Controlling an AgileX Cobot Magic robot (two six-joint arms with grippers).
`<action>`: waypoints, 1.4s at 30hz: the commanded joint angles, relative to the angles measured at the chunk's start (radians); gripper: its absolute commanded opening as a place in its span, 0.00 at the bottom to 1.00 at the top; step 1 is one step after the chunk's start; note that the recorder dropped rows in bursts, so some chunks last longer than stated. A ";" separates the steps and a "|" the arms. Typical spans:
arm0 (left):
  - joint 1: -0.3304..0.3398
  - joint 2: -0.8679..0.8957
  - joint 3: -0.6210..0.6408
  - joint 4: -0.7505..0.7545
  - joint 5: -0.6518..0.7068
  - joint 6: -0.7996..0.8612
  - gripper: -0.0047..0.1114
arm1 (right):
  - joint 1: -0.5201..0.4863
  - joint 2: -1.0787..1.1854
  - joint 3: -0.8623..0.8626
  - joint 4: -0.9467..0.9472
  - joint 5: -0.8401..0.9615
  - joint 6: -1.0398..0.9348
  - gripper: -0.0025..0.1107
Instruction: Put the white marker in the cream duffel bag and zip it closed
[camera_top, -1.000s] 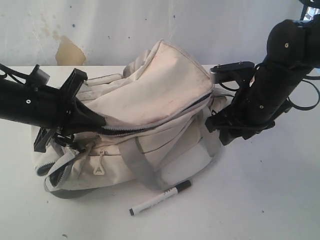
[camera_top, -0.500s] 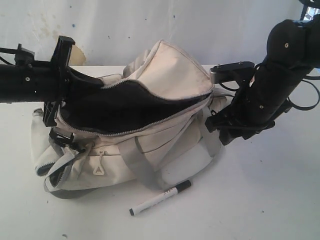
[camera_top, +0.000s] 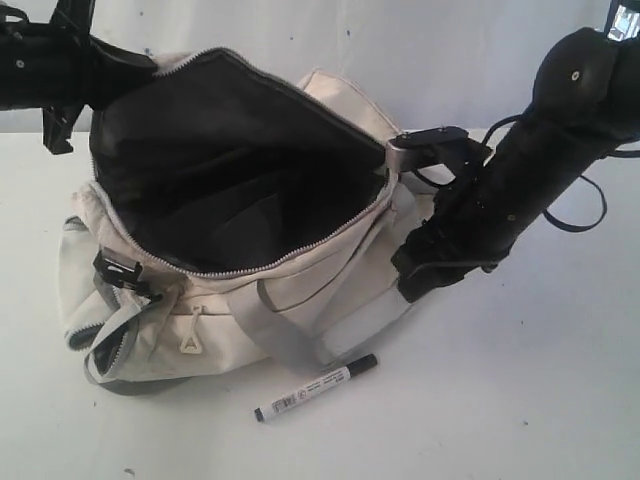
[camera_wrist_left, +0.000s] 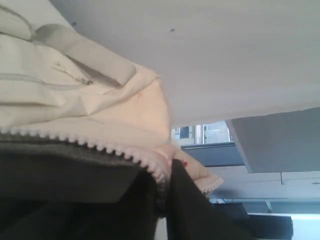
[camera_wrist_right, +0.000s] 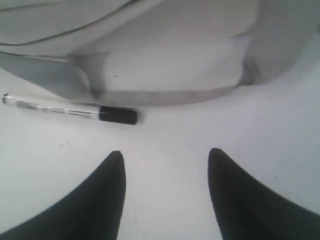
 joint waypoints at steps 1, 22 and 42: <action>0.008 0.048 -0.071 -0.021 -0.085 0.053 0.04 | 0.005 -0.004 0.003 0.177 0.010 -0.314 0.44; 0.006 0.206 -0.226 -0.021 -0.071 0.131 0.04 | 0.236 0.173 0.003 0.212 -0.001 -0.612 0.44; 0.006 0.206 -0.226 -0.017 -0.075 0.131 0.04 | 0.329 0.328 0.003 0.129 -0.262 -0.602 0.44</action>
